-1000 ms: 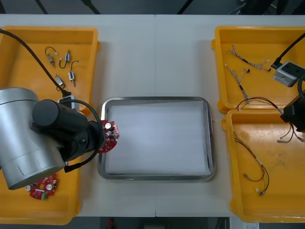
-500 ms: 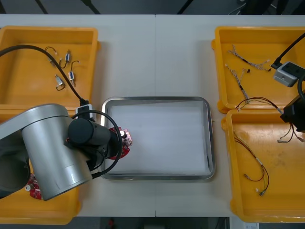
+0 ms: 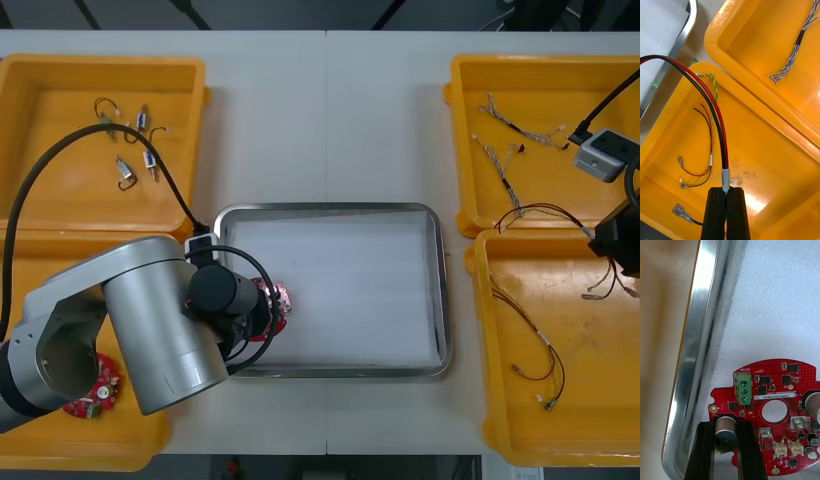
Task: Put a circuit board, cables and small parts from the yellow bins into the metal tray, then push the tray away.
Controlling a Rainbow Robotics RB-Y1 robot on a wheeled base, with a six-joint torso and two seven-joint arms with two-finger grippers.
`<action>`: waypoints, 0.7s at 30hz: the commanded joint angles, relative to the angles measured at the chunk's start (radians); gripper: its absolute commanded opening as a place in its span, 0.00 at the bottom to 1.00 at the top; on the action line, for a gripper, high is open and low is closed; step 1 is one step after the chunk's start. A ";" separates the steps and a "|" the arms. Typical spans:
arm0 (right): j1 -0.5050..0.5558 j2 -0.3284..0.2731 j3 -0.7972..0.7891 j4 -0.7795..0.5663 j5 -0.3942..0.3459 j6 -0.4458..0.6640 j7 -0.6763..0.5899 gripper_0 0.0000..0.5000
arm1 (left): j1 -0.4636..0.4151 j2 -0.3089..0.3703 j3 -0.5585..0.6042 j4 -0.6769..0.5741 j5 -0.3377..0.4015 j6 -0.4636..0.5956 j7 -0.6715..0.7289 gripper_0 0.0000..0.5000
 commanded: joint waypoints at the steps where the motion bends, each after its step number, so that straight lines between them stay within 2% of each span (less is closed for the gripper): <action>1: -0.026 0.008 0.008 -0.026 0.005 0.004 -0.025 0.00 | -0.042 -0.029 -0.043 0.010 -0.030 -0.020 0.069 0.00; 14: -0.026 0.008 0.008 -0.026 0.005 0.004 -0.025 0.00 | -0.043 -0.027 -0.088 0.011 -0.033 -0.020 0.083 0.03; 15: -0.026 0.008 0.008 -0.026 0.005 0.004 -0.025 0.00 | -0.043 -0.027 -0.088 0.011 -0.035 -0.020 0.083 0.07; 16: -0.026 0.008 0.008 -0.026 0.005 0.004 -0.025 0.00 | -0.045 -0.027 -0.089 0.011 -0.038 -0.020 0.083 0.17; 20: -0.026 0.008 0.008 -0.026 0.005 0.004 -0.025 0.00 | -0.045 -0.024 -0.088 0.011 -0.047 -0.020 0.082 0.39; 21: -0.026 0.008 0.008 -0.026 0.005 0.004 -0.025 0.00 | -0.043 -0.024 -0.088 0.011 -0.055 -0.020 0.082 0.48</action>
